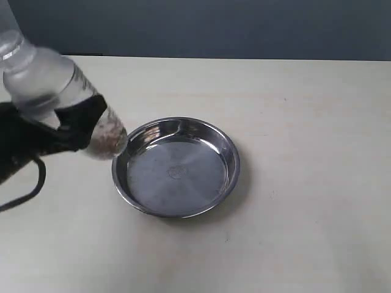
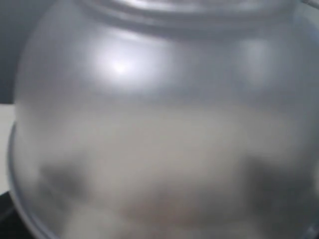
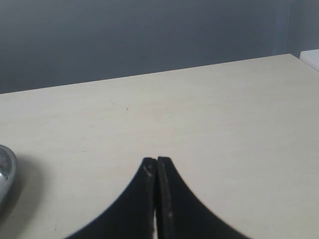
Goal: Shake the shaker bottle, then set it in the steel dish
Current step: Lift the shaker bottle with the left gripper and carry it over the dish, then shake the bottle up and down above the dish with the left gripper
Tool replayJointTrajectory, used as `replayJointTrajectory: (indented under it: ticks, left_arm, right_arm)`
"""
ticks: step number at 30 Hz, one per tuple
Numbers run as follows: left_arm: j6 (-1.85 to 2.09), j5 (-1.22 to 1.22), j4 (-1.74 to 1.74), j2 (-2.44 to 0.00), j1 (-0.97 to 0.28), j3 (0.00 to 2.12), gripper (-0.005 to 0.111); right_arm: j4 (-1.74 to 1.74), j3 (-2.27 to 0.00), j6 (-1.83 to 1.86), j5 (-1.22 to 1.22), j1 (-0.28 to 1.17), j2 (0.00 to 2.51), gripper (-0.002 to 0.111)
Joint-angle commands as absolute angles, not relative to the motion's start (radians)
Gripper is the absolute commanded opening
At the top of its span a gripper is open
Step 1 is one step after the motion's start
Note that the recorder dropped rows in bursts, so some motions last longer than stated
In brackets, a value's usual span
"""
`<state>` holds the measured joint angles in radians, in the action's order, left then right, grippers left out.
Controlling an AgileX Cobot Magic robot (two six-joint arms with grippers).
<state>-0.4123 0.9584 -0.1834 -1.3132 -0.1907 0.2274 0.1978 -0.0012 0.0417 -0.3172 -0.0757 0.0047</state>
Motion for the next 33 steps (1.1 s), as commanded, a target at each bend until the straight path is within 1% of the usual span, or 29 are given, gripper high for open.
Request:
replayJointTrajectory:
  ticks: [1,3,6,9,12,14,16,18,20,22,23,26,28,31,33]
  left_arm:
    - [-0.494,0.666,-0.362,-1.202,-0.191,0.465,0.000]
    - [-0.505,0.496,-0.368,-1.168,-0.191,0.595,0.000]
    - [-0.608,0.242,-0.465,-1.158,-0.216,0.728,0.000]
    - [-0.688,0.036,-0.528,-1.239,-0.295,0.709,0.000]
    - [-0.685,0.019,-0.585,-1.296,-0.404,0.699,0.000]
    - [-0.679,0.021,-0.673,-1.249,-0.464,0.779,0.000]
    - [-0.679,0.010,-0.690,-1.196,-0.499,0.901,0.000]
    - [-0.710,-0.008,-0.623,-1.208,-0.506,0.921,0.000]
    - [-0.710,-0.008,-0.600,-1.302,-0.525,0.835,0.000]
    - [-0.698,-0.034,-0.604,-1.410,-0.541,0.816,0.000]
    - [-0.697,-0.048,-0.607,-1.408,-0.547,0.841,0.000]
    - [-0.695,-0.033,-0.703,-1.284,-0.573,0.995,0.000]
    - [-0.730,-0.063,-0.663,-1.256,-0.573,1.047,0.000]
    - [-0.723,-0.113,-0.630,-1.365,-0.578,0.927,0.000]
    - [-0.723,-0.138,-0.623,-1.406,-0.580,0.935,0.000]
  right_arm:
    - [0.196,0.000,0.044,-0.305,-0.081,0.000,-0.001]
    - [0.196,0.000,0.044,-0.305,-0.081,0.000,-0.001]
    - [0.196,0.000,0.044,-0.305,-0.081,0.000,-0.001]
    - [0.196,0.000,0.044,-0.305,-0.081,0.000,-0.001]
    - [0.196,0.000,0.044,-0.305,-0.081,0.000,-0.001]
    - [0.196,0.000,0.044,-0.305,-0.081,0.000,-0.001]
    - [0.196,0.000,0.044,-0.305,-0.081,0.000,-0.001]
    - [0.196,0.000,0.044,-0.305,-0.081,0.000,-0.001]
    - [0.196,0.000,0.044,-0.305,-0.081,0.000,-0.001]
    - [0.196,0.000,0.044,-0.305,-0.081,0.000,-0.001]
    - [0.196,0.000,0.044,-0.305,-0.081,0.000,-0.001]
    - [0.196,0.000,0.044,-0.305,-0.081,0.000,-0.001]
    - [0.196,0.000,0.044,-0.305,-0.081,0.000,-0.001]
    - [0.196,0.000,0.044,-0.305,-0.081,0.000,-0.001]
    - [0.196,0.000,0.044,-0.305,-0.081,0.000,-0.001]
